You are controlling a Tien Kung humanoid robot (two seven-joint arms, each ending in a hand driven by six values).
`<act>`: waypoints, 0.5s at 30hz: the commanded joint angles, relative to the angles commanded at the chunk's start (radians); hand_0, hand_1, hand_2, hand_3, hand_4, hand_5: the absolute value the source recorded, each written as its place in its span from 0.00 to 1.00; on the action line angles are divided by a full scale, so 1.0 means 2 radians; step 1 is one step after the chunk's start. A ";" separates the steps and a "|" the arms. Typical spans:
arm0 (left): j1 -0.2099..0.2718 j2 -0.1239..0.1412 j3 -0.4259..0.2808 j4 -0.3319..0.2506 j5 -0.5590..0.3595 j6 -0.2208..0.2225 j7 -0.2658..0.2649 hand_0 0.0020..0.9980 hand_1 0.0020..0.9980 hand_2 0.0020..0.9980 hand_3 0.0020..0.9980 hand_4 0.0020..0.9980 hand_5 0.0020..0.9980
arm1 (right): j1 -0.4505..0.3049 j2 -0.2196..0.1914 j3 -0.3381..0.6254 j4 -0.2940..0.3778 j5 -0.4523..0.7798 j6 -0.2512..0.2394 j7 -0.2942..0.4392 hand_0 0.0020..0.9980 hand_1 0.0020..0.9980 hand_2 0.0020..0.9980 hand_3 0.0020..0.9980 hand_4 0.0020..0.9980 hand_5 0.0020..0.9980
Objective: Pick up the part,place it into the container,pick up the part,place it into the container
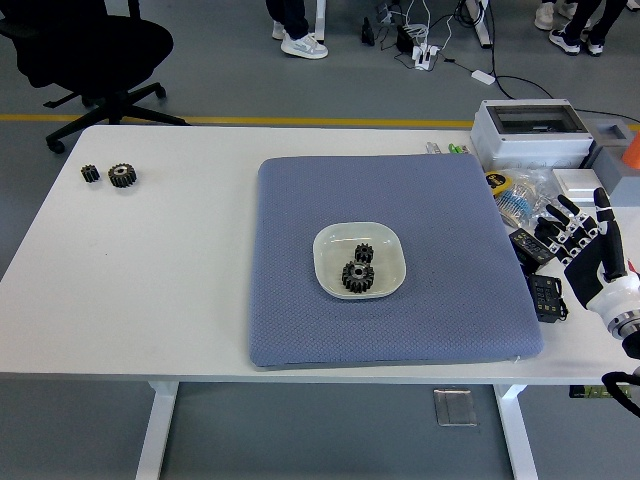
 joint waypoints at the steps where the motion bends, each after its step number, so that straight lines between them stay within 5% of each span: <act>1: 0.000 0.000 0.000 0.000 0.000 0.000 0.000 0.65 0.63 0.71 0.58 0.69 0.62 | -0.002 0.001 0.004 0.000 -0.001 0.000 0.000 0.90 0.85 0.87 0.91 1.00 0.93; 15: 0.002 0.000 0.003 0.000 0.003 -0.001 0.002 0.65 0.63 0.71 0.58 0.69 0.62 | -0.017 0.010 -0.004 -0.001 -0.002 0.007 -0.003 0.90 0.85 0.87 0.90 1.00 0.93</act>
